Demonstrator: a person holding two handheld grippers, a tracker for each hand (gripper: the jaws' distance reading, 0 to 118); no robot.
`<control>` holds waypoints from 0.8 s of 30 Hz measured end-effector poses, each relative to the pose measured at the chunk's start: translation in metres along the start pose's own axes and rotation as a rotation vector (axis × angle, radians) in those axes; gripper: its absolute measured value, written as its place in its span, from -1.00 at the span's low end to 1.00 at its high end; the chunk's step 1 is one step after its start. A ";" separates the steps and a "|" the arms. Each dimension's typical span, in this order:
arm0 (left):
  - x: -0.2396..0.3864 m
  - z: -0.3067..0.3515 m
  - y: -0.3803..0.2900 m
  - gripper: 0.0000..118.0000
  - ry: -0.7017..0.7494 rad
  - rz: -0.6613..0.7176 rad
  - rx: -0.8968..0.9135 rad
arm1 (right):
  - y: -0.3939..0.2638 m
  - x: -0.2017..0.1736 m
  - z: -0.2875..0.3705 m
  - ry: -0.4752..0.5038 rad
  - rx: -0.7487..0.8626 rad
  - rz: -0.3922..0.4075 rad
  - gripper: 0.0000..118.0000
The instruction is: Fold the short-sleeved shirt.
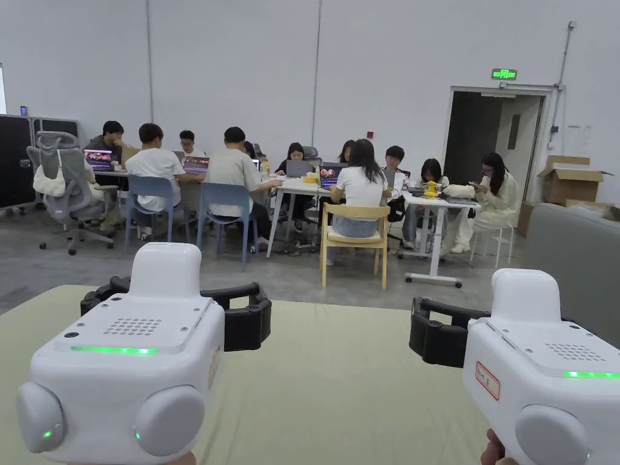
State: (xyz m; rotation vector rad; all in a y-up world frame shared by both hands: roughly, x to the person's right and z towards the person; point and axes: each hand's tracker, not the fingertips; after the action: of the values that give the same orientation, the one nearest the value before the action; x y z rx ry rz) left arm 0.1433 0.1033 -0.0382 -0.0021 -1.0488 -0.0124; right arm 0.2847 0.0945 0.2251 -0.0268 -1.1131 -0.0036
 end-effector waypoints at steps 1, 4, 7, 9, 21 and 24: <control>-0.001 0.000 0.001 1.00 -0.013 0.014 -0.006 | 0.000 0.000 0.000 0.000 -0.001 -0.003 1.00; -0.003 0.000 0.001 1.00 -0.013 0.029 -0.009 | 0.000 0.001 0.001 0.000 -0.003 -0.010 1.00; -0.003 0.002 0.001 1.00 -0.005 0.020 -0.003 | 0.001 0.002 0.002 0.002 -0.003 -0.013 1.00; -0.002 0.003 0.001 1.00 0.000 0.012 0.003 | 0.001 0.001 0.003 0.001 0.000 -0.011 1.00; -0.004 0.006 0.004 1.00 -0.008 0.018 0.009 | 0.004 -0.003 0.007 0.004 0.009 0.001 1.00; -0.004 0.007 0.006 1.00 -0.010 0.019 0.012 | 0.004 -0.002 0.006 0.008 0.005 -0.009 1.00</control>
State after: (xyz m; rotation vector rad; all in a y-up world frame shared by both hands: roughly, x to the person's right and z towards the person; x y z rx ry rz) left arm 0.1348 0.1090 -0.0382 -0.0014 -1.0589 0.0113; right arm 0.2781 0.0983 0.2257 -0.0175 -1.1053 -0.0092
